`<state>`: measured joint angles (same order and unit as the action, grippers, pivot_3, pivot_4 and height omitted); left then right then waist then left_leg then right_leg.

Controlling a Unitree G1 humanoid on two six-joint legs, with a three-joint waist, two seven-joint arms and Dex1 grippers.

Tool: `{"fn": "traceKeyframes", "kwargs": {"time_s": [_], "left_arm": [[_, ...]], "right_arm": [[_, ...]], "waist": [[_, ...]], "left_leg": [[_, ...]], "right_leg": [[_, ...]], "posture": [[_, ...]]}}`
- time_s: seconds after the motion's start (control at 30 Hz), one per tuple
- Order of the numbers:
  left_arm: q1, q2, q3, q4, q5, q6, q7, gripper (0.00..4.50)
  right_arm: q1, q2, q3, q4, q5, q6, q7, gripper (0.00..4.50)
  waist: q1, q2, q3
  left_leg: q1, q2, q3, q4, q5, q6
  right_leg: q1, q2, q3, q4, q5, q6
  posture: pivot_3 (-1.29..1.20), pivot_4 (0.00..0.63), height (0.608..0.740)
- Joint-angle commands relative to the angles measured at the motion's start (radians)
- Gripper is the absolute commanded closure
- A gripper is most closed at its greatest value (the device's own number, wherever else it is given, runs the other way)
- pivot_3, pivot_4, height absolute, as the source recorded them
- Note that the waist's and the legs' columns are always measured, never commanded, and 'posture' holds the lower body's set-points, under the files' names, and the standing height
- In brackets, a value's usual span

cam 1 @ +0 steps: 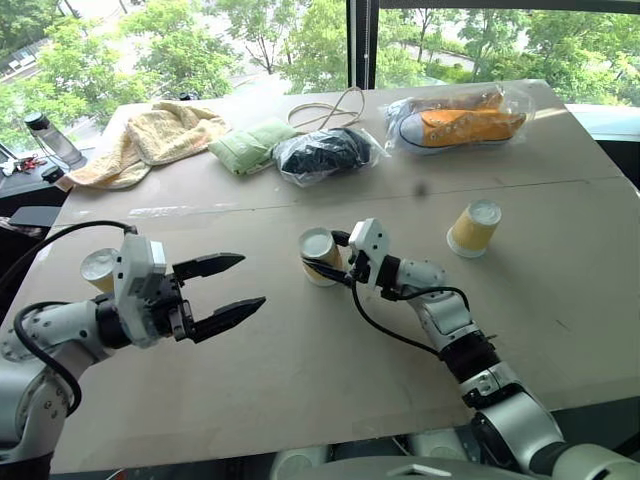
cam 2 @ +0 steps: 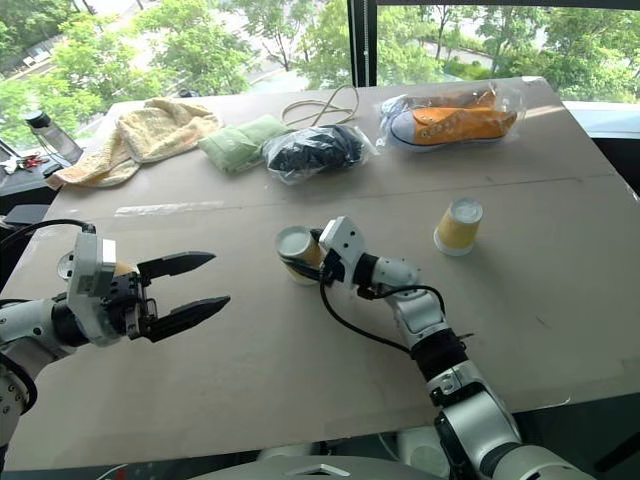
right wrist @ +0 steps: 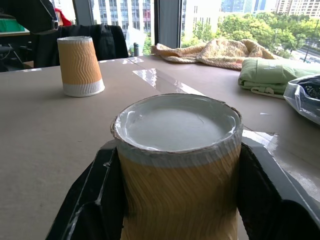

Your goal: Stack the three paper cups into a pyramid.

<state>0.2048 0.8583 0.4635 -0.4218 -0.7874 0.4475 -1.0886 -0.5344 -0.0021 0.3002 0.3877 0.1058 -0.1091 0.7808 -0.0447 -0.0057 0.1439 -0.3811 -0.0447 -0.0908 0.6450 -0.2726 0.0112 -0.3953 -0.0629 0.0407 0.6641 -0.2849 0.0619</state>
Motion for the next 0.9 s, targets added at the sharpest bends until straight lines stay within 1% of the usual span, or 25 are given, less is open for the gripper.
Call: {"fn": "traceKeyframes", "kwargs": {"time_s": [0.03,0.07,0.23,0.43,0.53,0.6,0.67,0.73,0.8,0.83,0.9], "left_arm": [[0.014,-0.004,0.042,-0.024,-0.006,-0.015,-0.008,0.0],[0.017,-0.004,0.043,-0.026,-0.009,-0.013,-0.008,0.0],[0.03,-0.006,0.039,-0.045,-0.027,-0.004,-0.013,0.0],[-0.021,-0.008,0.005,-0.089,-0.085,0.045,0.02,0.0],[-0.082,-0.01,-0.028,-0.109,-0.154,0.131,0.097,0.0],[-0.122,-0.014,-0.061,-0.125,-0.157,0.145,0.119,0.0],[-0.186,-0.028,-0.105,-0.132,-0.151,0.15,0.153,0.0],[-0.229,-0.035,-0.134,-0.133,-0.148,0.159,0.173,0.0],[-0.278,-0.034,-0.172,-0.137,-0.14,0.174,0.186,0.0],[-0.332,-0.041,-0.208,-0.136,-0.146,0.194,0.206,0.0],[-0.394,-0.045,-0.251,-0.134,-0.152,0.219,0.223,0.0]], "right_arm": [[-0.006,-0.003,-0.001,-0.02,0.004,-0.007,0.012,0.37],[-0.001,-0.006,-0.007,-0.036,0.017,-0.003,0.02,0.02],[0.042,-0.063,-0.031,-0.154,0.045,-0.022,0.047,0.02],[0.176,-0.198,-0.096,-0.368,0.031,-0.012,0.0,0.02],[0.241,-0.249,-0.184,-0.451,-0.016,-0.099,-0.105,0.02],[0.268,-0.277,-0.25,-0.493,-0.03,-0.112,-0.168,0.02],[0.299,-0.31,-0.342,-0.535,-0.039,-0.104,-0.24,0.02],[0.316,-0.328,-0.396,-0.556,-0.045,-0.095,-0.291,0.02],[0.326,-0.327,-0.453,-0.554,-0.043,-0.078,-0.356,0.02],[0.336,-0.321,-0.489,-0.535,-0.034,-0.052,-0.396,0.02],[0.348,-0.312,-0.521,-0.512,-0.022,-0.016,-0.438,0.02]], "waist": [[0.001,0.0,0.0],[0.001,0.0,0.0],[0.002,0.0,0.0],[0.007,0.0,0.0],[0.01,-0.001,0.0],[0.005,-0.001,0.0],[0.007,-0.001,0.0],[0.01,-0.001,0.0],[0.008,-0.001,0.0],[0.007,-0.001,0.0],[0.009,-0.001,0.0]], "left_leg": [[0.0,0.0,0.0,0.0,0.0,0.0],[0.0,0.0,-0.001,0.0,0.0,0.0],[-0.001,0.0,-0.001,0.0,0.0,0.0],[-0.001,0.0,-0.002,0.0,0.0,0.0],[-0.001,-0.001,-0.003,0.0,0.0,0.0],[-0.001,-0.001,-0.002,0.0,0.0,0.001],[0.0,-0.001,0.0,0.0,0.0,0.0],[-0.001,-0.001,-0.001,0.001,0.0,0.0],[0.0,-0.001,-0.001,0.001,0.0,0.0],[0.0,-0.001,0.0,0.001,0.0,0.0],[-0.001,-0.001,0.0,0.001,0.0,0.0]], "right_leg": [[0.0,0.0,0.0,0.0,0.0,0.0],[0.0,0.0,0.0,0.0,0.0,0.0],[0.0,0.0,0.0,-0.001,0.0,0.0],[0.0,-0.001,0.0,-0.001,0.0,0.0],[0.0,-0.001,0.0,-0.001,0.0,0.0],[0.001,-0.001,0.0,0.001,0.0,0.0],[0.001,-0.001,0.0,0.001,0.0,0.0],[0.001,-0.001,0.0,0.001,0.0,0.0],[0.002,0.0,0.0,0.001,0.0,0.0],[0.001,0.0,0.0,0.001,0.0,0.0],[0.002,0.0,0.0,0.002,0.0,0.0]], "posture": [[0.0,0.15,0.74],[0.0,0.15,0.74],[0.0,0.15,0.74],[0.0,0.15,0.74],[0.0,0.15,0.74],[0.0,0.15,0.74],[0.0,0.15,0.74],[0.0,0.15,0.74],[0.0,0.15,0.74],[0.0,0.15,0.74],[0.0,0.15,0.74]]}}
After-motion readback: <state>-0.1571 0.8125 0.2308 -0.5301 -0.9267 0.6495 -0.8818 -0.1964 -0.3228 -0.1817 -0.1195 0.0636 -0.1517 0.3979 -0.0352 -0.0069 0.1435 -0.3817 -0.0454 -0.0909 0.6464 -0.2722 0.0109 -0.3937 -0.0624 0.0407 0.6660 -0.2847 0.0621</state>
